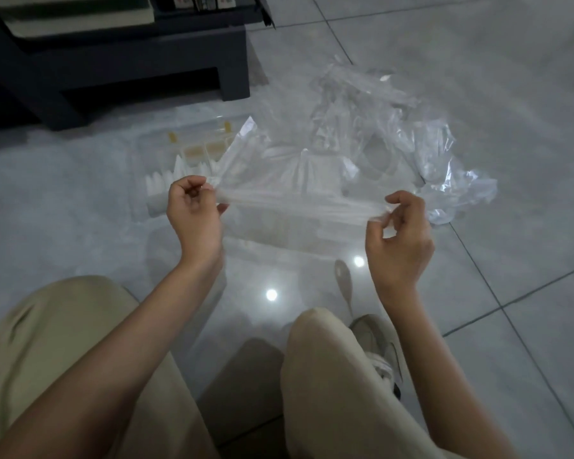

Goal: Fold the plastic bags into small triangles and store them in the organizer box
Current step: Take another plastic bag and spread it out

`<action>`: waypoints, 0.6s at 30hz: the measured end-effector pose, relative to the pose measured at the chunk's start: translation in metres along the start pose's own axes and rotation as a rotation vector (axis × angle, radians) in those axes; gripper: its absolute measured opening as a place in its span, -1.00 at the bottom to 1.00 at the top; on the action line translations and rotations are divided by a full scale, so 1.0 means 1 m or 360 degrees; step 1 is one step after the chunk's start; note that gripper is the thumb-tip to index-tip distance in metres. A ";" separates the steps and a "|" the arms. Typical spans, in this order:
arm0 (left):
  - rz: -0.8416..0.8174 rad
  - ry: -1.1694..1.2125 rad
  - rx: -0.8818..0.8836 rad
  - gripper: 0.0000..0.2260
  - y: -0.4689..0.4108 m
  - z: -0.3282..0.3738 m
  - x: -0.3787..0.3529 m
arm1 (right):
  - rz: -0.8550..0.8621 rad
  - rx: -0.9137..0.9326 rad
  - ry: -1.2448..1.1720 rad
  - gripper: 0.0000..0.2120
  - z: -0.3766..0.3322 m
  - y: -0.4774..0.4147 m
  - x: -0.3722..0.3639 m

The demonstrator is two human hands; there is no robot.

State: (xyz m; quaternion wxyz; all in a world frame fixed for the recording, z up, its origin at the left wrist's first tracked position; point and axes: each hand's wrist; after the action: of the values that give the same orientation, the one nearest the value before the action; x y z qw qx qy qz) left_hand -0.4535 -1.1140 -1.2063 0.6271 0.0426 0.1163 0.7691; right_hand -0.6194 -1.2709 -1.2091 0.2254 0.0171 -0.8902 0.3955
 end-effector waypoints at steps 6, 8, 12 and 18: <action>0.0009 0.0001 0.0100 -0.78 0.007 -0.006 -0.001 | -0.0233 0.0139 0.0148 -0.60 0.014 0.002 0.005; 0.0032 -0.0001 0.0166 -0.78 0.009 -0.012 0.002 | -0.0393 0.0066 0.0173 -0.59 0.017 0.001 0.008; 0.0014 -0.0274 0.0240 -0.80 0.010 -0.029 0.025 | -0.1341 -0.0092 0.0071 -0.52 0.040 -0.008 0.016; -0.0391 -0.1153 0.0447 -0.69 -0.002 -0.036 0.069 | -0.2063 -0.0818 -0.0274 -0.16 0.065 -0.012 0.027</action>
State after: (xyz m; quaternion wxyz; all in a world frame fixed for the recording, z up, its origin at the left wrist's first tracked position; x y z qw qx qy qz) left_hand -0.4735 -1.0505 -1.2476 0.7027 0.3818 -0.0040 0.6003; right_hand -0.6660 -1.3217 -1.2277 0.3414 0.5217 -0.7806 -0.0444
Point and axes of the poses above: each hand's wrist, its own y-axis away from the middle knuckle, its own x-axis out of the back of the hand, z = x × y, and after that the axes turned 10 degrees about z, right-handed
